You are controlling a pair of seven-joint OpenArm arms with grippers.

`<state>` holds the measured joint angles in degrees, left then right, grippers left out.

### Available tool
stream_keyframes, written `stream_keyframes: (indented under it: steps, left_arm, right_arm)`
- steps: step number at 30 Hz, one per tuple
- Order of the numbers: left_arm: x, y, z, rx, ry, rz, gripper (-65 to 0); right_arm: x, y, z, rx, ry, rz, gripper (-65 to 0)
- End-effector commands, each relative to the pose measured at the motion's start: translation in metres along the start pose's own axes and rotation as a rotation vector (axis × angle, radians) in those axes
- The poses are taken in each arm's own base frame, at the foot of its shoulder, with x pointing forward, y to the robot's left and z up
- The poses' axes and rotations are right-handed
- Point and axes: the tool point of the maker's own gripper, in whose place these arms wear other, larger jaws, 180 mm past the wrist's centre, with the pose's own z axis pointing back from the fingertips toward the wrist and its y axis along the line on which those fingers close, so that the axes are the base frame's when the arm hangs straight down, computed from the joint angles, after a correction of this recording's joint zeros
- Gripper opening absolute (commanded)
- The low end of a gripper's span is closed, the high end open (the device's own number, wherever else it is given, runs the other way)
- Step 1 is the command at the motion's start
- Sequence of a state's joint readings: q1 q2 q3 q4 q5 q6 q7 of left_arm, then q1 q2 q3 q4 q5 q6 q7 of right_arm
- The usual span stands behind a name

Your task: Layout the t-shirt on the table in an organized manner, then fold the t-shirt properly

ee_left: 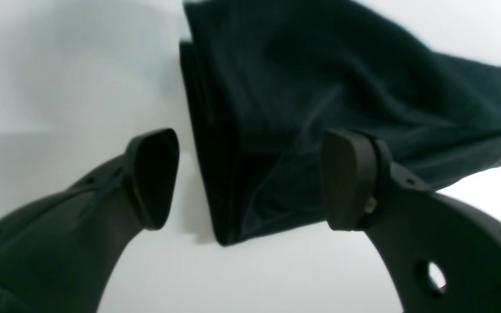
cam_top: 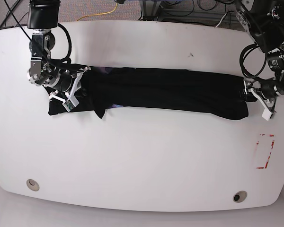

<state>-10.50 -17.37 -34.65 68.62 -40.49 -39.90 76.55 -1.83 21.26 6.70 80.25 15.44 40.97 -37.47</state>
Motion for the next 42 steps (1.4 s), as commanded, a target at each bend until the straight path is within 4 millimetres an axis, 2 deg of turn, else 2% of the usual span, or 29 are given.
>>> stream_keyframes:
  steps: [1, 9, 16, 20, 22, 25, 26, 29, 32, 36, 42]
  left_arm:
    - [0.019, -0.003, 0.002, -0.011, -0.057, -0.022, -17.2]
    - [0.003, -0.003, -0.016, -0.054, -0.033, 0.044, -17.2]
    - [-0.007, -0.017, -0.032, -0.083, 0.026, 0.01, -17.2]
    - [-0.015, -0.019, -0.034, -0.088, 0.047, 0.005, -17.5]
    - [-0.015, -0.019, -0.034, -0.088, 0.047, 0.005, -20.1]
    - [-0.015, -0.019, -0.034, -0.087, 0.048, 0.005, -29.2]
    - [-0.015, -0.019, -0.035, -0.087, 0.049, 0.005, -34.6]
    - [-0.015, -0.019, -0.035, -0.087, 0.048, 0.005, -45.0]
    - [-0.015, -0.019, -0.035, -0.087, 0.048, 0.005, -51.9]
    - [-0.007, -0.019, -0.03, -0.076, 0.03, -0.022, -53.9]
    - [0.009, -0.029, -0.009, -0.025, -0.025, -0.146, -53.9]
  right_arm:
    - [-0.034, -0.011, 0.004, -0.052, 0.16, 0.03, -60.7]
    - [-0.034, -0.011, 0.004, -0.052, 0.16, 0.03, -60.7]
    - [-0.034, -0.011, 0.004, -0.052, 0.16, 0.03, -60.7]
    - [-0.034, -0.011, 0.004, -0.052, 0.16, 0.03, -60.7]
    - [-0.034, -0.011, 0.004, -0.052, 0.16, 0.03, -60.7]
    - [-0.034, -0.011, 0.004, -0.052, 0.16, 0.03, -60.7]
    - [-0.034, -0.011, 0.004, -0.052, 0.16, 0.03, -60.7]
    - [-0.034, -0.011, 0.004, -0.052, 0.16, 0.03, -60.7]
    - [-0.034, -0.011, 0.004, -0.052, 0.16, 0.03, -60.7]
    - [-0.033, -0.011, 0.004, -0.053, 0.159, 0.03, -60.7]
    - [-0.033, -0.011, 0.004, -0.053, 0.159, 0.03, -60.7]
